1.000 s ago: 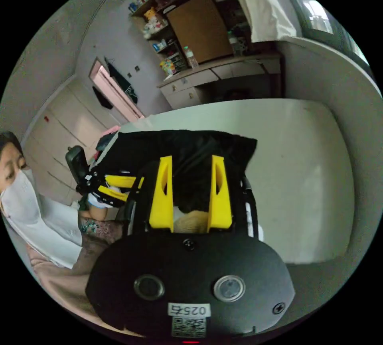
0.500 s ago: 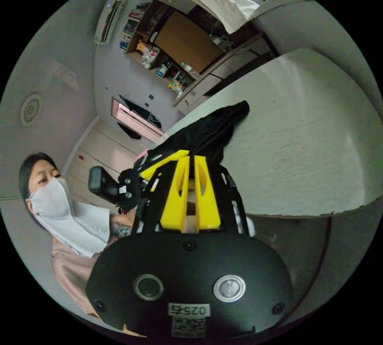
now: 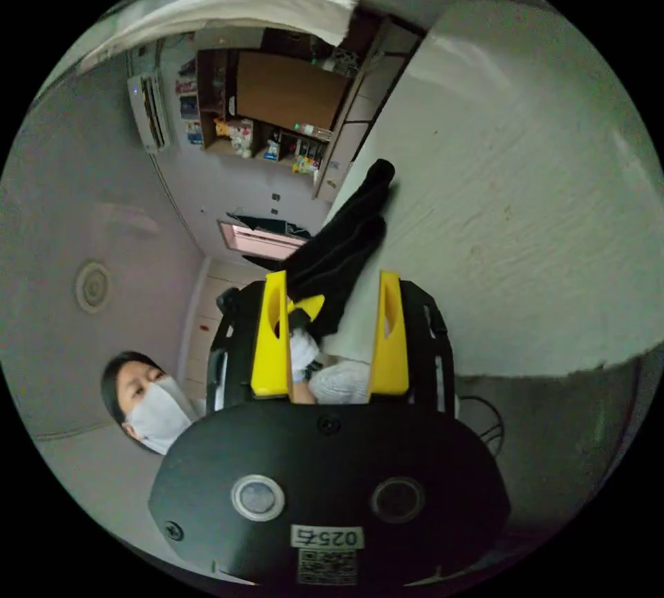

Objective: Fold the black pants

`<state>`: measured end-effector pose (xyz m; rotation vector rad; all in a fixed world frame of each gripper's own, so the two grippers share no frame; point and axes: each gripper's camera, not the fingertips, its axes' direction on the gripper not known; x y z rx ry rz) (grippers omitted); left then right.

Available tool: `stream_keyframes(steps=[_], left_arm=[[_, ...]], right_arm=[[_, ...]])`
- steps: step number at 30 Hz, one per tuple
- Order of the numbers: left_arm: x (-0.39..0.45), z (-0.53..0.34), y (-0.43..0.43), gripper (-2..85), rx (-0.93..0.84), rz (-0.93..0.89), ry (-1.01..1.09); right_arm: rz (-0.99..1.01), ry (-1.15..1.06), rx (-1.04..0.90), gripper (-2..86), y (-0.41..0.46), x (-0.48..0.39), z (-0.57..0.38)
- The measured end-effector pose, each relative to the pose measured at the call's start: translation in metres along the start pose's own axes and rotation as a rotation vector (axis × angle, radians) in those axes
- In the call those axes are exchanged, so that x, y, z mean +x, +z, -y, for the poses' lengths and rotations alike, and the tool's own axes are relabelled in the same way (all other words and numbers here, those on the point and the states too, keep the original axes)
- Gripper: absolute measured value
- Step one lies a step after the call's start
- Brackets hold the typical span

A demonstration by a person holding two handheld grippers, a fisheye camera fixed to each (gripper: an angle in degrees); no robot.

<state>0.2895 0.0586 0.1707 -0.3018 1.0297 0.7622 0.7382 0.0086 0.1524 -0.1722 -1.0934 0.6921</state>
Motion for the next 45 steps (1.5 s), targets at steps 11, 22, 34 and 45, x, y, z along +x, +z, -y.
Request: stream_keyframes(steps=[11,22,34,45], left_arm=[[-0.049,-0.005,-0.050,1.6,0.135,-0.082,-0.087],[-0.069,-0.015,-0.053,1.7,0.090,-0.156,-0.027],[-0.083,-0.027,-0.055,1.6,0.195,-0.179,-0.085],[-0.032,-0.028,-0.021,0.8,0.107,-0.059,0.102]], right_arm=[[-0.211,-0.042,-0.105,18.1,0.037,-0.033,0.059],[-0.058,0.019,-0.072,16.2,0.029,-0.002,0.072],[-0.081,0.120,-0.023,9.8,0.029,0.016,0.033],[-0.281,0.146,-0.074,2.6,0.046,0.001,0.075]])
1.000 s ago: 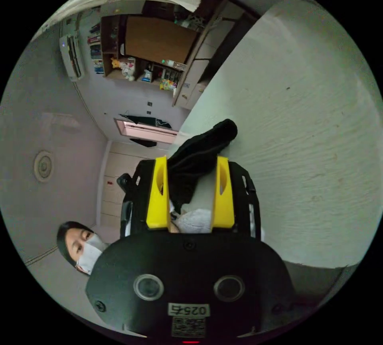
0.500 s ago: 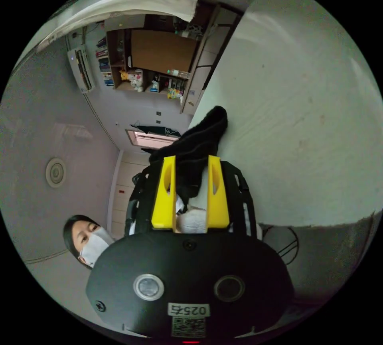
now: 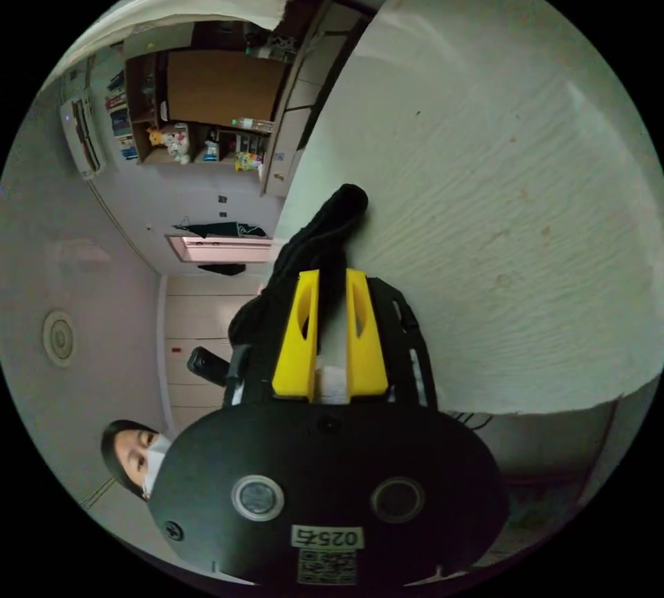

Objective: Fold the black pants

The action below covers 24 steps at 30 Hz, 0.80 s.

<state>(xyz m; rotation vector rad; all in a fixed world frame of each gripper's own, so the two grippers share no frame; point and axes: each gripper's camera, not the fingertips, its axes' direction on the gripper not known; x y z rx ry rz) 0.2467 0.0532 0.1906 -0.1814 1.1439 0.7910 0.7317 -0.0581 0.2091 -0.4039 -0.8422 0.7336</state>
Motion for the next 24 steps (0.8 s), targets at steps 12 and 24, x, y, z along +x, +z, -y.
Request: stream_keyframes(steps=[12,24], left_arm=[[-0.001,0.029,-0.050,3.9,-0.177,0.164,0.115],[-0.105,-0.015,-0.054,4.4,-0.454,0.459,-0.100]], right_arm=[[-0.032,-0.073,-0.107,2.2,0.021,-0.015,0.013],[-0.149,-0.298,-0.001,-0.8,-0.001,-0.079,0.016]])
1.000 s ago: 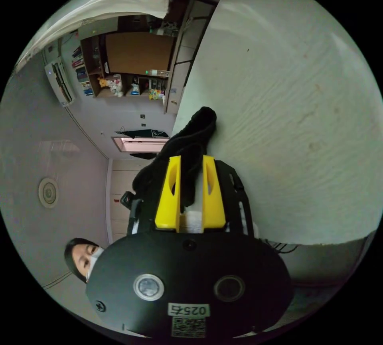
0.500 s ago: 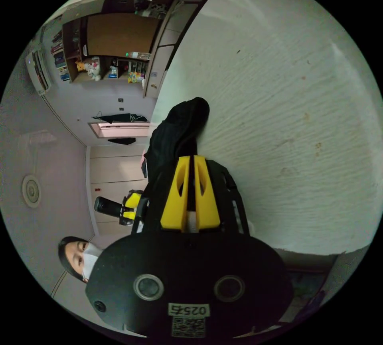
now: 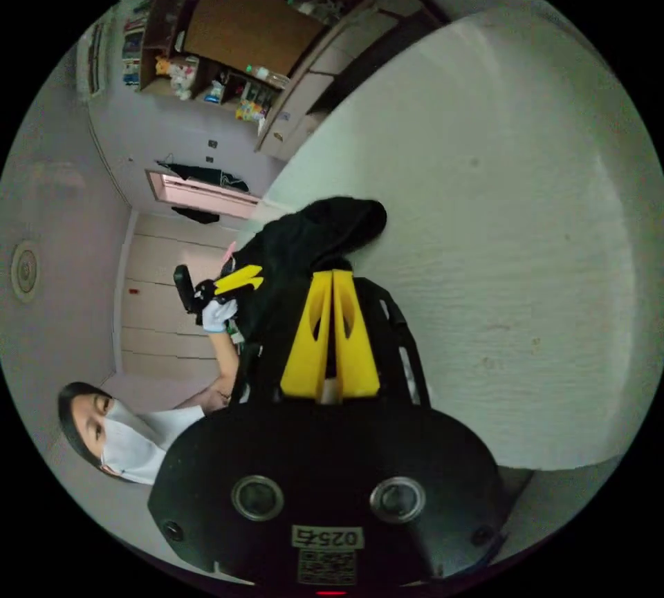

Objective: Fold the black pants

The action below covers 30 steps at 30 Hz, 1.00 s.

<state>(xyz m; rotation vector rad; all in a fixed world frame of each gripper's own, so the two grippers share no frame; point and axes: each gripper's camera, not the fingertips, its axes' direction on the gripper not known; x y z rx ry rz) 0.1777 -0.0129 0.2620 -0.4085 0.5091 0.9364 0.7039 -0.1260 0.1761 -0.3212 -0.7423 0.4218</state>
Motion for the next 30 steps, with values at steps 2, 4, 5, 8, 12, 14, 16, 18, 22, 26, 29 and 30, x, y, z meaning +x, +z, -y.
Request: stream_keyframes(steps=[2,4,5,8,12,14,16,18,22,26,29,30], left_arm=[[0.006,-0.003,-0.002,4.8,-0.011,0.033,0.017],[0.011,-0.004,-0.003,4.8,-0.010,0.048,0.031],[0.010,-0.005,-0.005,4.8,-0.008,0.051,0.021],[0.009,-0.009,-0.017,4.4,0.050,-0.019,-0.002],[0.036,-0.017,-0.049,4.2,0.218,-0.321,0.106],[0.052,-0.015,-0.056,4.4,0.243,-0.374,0.169],[0.064,-0.012,-0.060,4.8,0.263,-0.347,0.209],[0.076,-0.005,-0.068,5.7,0.305,-0.262,0.282],[0.092,0.006,-0.089,7.5,0.448,-0.167,0.400],[0.127,0.028,-0.093,10.5,0.500,-0.145,0.611],[0.151,0.029,-0.084,10.9,0.461,-0.164,0.741],[0.158,0.023,-0.078,10.7,0.425,-0.138,0.761]], right_arm=[[-0.157,-0.061,0.079,-0.8,-0.035,-0.015,0.006],[-0.305,-0.076,0.076,-0.7,-0.051,-0.020,0.011],[-0.297,-0.084,0.004,-0.5,-0.046,-0.019,0.013],[-0.132,-0.069,-0.067,1.2,-0.016,-0.017,0.000],[-0.025,-0.057,-0.057,10.9,0.017,-0.011,-0.001],[0.052,-0.029,-0.066,11.2,0.032,-0.006,0.006],[0.051,-0.032,-0.088,9.2,0.047,-0.010,0.010],[-0.001,-0.123,-0.055,5.2,0.051,-0.037,0.005],[-0.204,-0.420,0.084,3.0,0.032,-0.119,-0.029],[-0.168,-0.815,0.092,1.7,0.026,-0.208,-0.099],[-0.189,-0.895,0.069,1.5,0.038,-0.239,-0.138],[-0.194,-0.912,0.028,1.7,0.047,-0.243,-0.149]])
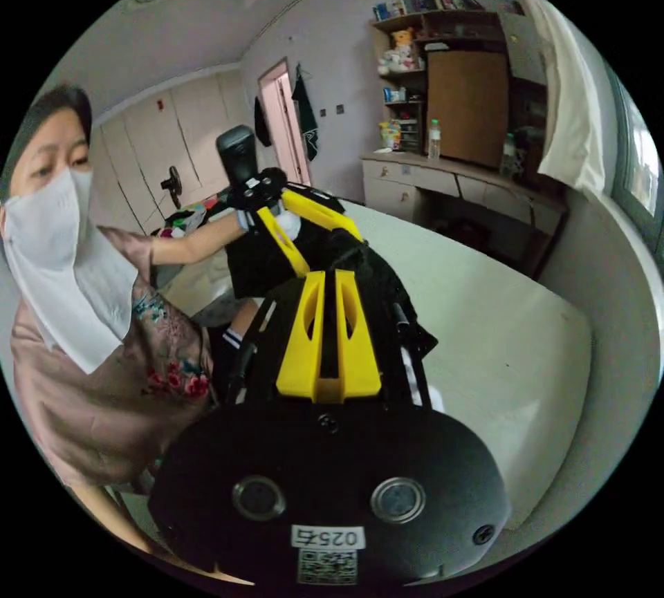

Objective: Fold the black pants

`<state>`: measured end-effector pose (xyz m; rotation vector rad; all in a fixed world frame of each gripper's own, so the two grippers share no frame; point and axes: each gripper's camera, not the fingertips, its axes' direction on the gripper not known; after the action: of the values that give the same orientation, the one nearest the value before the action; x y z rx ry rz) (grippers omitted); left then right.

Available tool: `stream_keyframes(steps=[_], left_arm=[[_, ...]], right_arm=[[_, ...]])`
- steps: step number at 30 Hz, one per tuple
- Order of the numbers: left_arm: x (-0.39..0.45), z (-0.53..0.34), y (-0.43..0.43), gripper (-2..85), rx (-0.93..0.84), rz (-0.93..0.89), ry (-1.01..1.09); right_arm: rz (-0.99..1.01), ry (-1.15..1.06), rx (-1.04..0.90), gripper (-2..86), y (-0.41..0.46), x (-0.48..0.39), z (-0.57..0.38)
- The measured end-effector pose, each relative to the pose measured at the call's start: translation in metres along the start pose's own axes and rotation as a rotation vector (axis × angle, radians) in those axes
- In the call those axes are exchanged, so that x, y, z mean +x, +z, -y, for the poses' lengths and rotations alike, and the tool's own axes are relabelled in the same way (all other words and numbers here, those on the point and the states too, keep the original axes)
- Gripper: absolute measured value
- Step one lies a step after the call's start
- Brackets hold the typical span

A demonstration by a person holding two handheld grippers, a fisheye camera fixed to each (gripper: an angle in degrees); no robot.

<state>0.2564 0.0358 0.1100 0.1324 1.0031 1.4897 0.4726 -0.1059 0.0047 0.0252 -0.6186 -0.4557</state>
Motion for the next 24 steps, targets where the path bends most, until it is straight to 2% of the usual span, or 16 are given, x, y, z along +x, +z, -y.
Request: stream_keyframes(steps=[3,8,13,15,19,20,24], left_arm=[[0.035,-0.018,0.008,5.3,-0.064,-0.077,0.008],[0.092,-0.051,0.005,-0.1,-0.102,0.048,0.037],[0.107,-0.059,-0.004,-0.8,-0.073,0.058,0.046],[0.106,-0.064,-0.008,-0.8,-0.049,0.048,0.028],[0.101,-0.070,-0.018,-0.9,-0.014,0.031,0.007],[0.098,-0.072,-0.021,-0.9,-0.005,0.029,-0.004],[0.090,-0.074,-0.020,-0.9,0.003,0.013,-0.029]], right_arm=[[0.079,-0.017,-0.076,2.7,0.020,-0.017,-0.014],[0.209,-0.016,-0.138,10.0,0.031,-0.015,-0.026],[-0.068,0.239,0.010,12.3,0.011,0.033,-0.024],[-0.168,0.408,-0.057,12.6,0.022,0.072,-0.028],[-0.144,0.516,-0.207,13.9,0.056,0.111,-0.032],[-0.161,0.530,-0.177,12.2,0.054,0.112,-0.030],[-0.030,0.458,-0.235,2.7,0.076,0.102,-0.015]])
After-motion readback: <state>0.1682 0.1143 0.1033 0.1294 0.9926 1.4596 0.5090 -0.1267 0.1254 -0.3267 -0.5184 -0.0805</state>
